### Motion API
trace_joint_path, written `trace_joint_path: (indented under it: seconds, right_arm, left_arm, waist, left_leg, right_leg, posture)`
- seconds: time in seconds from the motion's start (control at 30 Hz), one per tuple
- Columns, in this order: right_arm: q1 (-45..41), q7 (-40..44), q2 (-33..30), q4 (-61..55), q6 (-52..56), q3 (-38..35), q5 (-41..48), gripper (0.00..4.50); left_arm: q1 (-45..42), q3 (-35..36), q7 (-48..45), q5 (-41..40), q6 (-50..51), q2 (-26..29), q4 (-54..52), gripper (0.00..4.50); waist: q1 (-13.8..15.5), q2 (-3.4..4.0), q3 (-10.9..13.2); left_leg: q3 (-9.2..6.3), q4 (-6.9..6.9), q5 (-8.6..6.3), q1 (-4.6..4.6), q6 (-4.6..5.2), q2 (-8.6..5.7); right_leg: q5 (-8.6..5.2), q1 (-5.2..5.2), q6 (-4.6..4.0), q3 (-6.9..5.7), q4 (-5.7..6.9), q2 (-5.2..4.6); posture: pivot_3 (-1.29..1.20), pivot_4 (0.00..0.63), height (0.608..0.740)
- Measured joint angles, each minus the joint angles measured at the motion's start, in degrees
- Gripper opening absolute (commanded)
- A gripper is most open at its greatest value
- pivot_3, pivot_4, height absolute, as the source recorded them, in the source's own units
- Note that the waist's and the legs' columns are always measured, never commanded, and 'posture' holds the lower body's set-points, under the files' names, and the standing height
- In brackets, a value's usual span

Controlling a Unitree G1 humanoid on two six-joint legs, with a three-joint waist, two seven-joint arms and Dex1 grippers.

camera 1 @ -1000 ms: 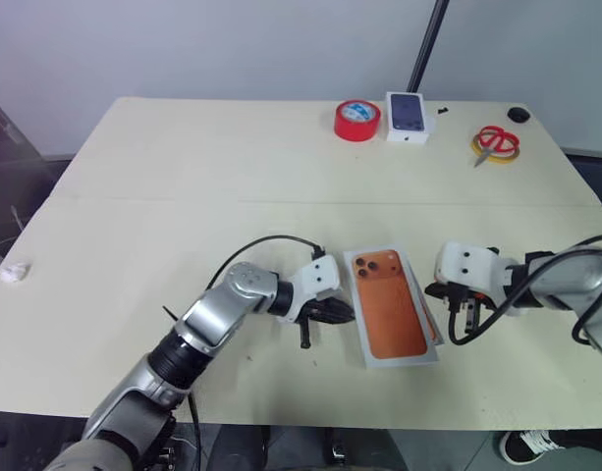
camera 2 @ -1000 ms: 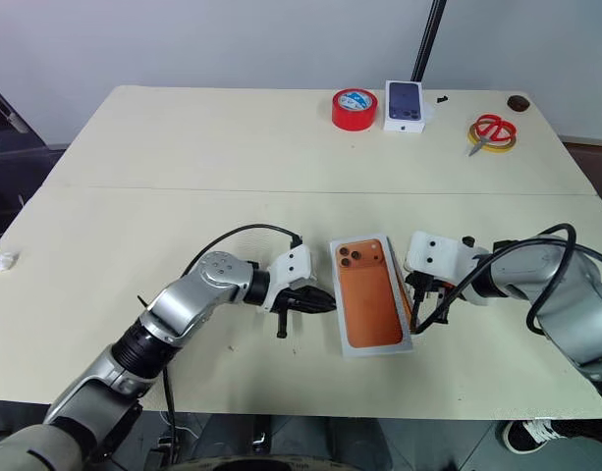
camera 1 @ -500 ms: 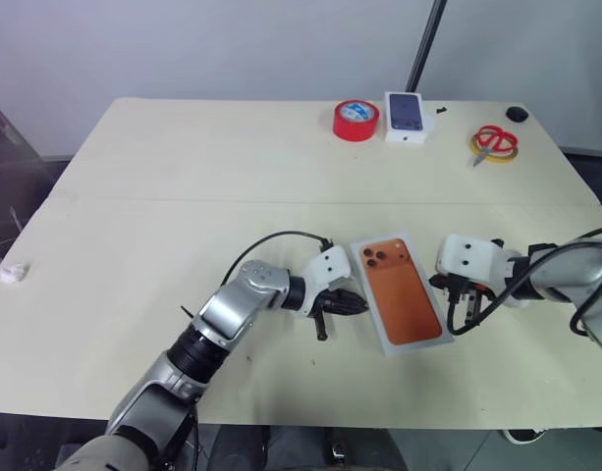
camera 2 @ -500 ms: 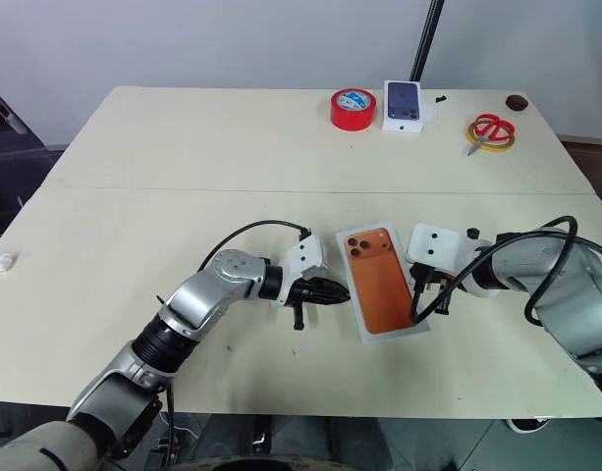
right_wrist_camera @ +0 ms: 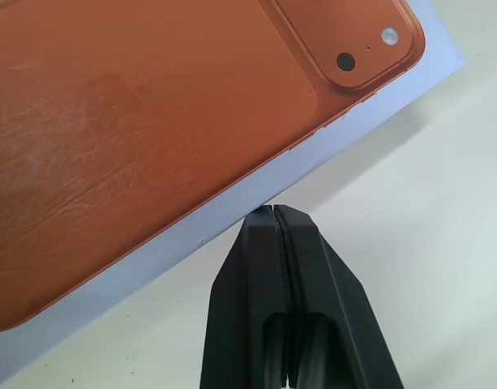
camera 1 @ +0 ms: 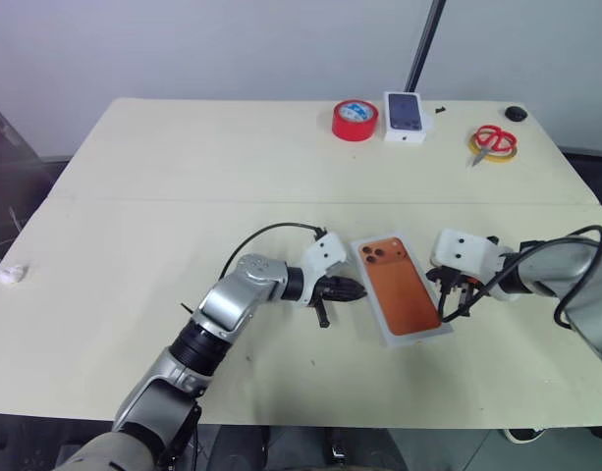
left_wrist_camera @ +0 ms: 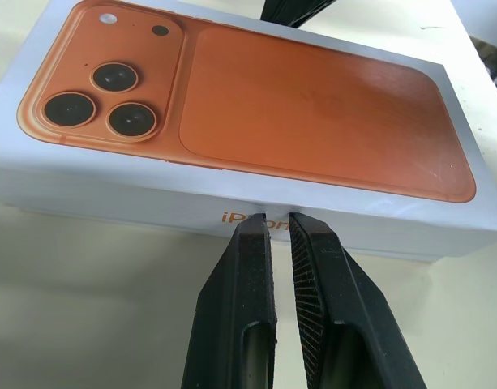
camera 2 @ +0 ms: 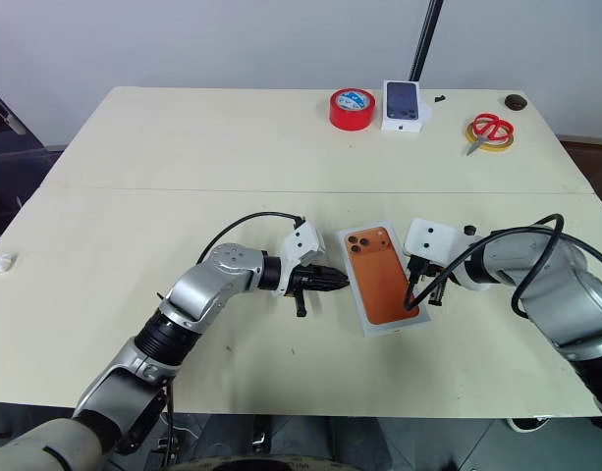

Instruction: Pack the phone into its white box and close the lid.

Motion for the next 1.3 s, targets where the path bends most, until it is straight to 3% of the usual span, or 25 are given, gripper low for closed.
trace_joint_path:
  seconds: [0.2, 0.43, 0.63, 0.97, 1.3]
  right_arm:
    - [3.13, 0.5, -1.58, -0.08, -1.42, -1.07, 0.11, 0.01]
    - [9.3, 3.98, -4.92, -1.78, -3.02, -13.3, 3.57, 0.01]
    - [12.33, 5.95, -3.99, -7.85, 0.23, -18.84, 10.2, 0.01]
    - [16.98, 1.32, -1.91, -11.11, 1.89, -14.3, 10.67, 0.01]
    - [17.37, -0.94, -1.49, -10.46, -1.25, -12.43, 8.41, 0.01]
  left_arm:
    - [0.33, 0.54, 0.17, -0.5, 0.05, 0.94, -0.08, 0.45]
    - [-0.76, 5.59, 2.32, -2.51, 0.19, 0.78, 0.13, 0.45]
    - [-3.83, 5.93, 3.22, -2.15, -1.23, -1.55, 4.14, 0.45]
    - [-10.36, 2.77, 5.97, 3.19, -7.32, -7.37, 18.07, 0.45]
    - [-9.37, 2.96, 6.85, 4.61, -8.9, -7.7, 18.55, 0.45]
  waist:
    - [0.09, 0.0, 0.0]
    - [0.11, 0.0, 0.0]
    - [0.14, 0.0, 0.0]
    - [0.16, -0.01, -0.02]
    - [0.05, -0.18, -0.12]
  left_leg:
    - [0.01, 0.0, 0.0, -0.01, 0.0, -0.01]
    - [-0.01, 0.0, 0.0, 0.0, 0.0, -0.01]
    - [-0.02, 0.0, 0.0, 0.02, 0.0, -0.02]
    - [-0.04, 0.02, 0.0, 0.05, 0.0, -0.1]
    - [-0.06, -0.04, -0.01, 0.69, 0.01, -0.08]
  right_leg:
    - [0.0, 0.0, 0.0, 0.0, 0.0, -0.02]
    - [0.0, 0.03, 0.0, -0.01, 0.0, -0.01]
    - [0.0, 0.06, 0.01, -0.03, -0.01, 0.0]
    - [0.0, 0.13, 0.01, -0.03, -0.02, 0.0]
    - [-0.02, 0.82, 0.04, -0.05, -0.16, -0.01]
  posture:
    - [0.0, 0.15, 0.732]
    - [0.0, 0.15, 0.732]
    - [0.0, 0.15, 0.732]
    - [0.0, 0.15, 0.732]
    - [0.0, 0.15, 0.732]
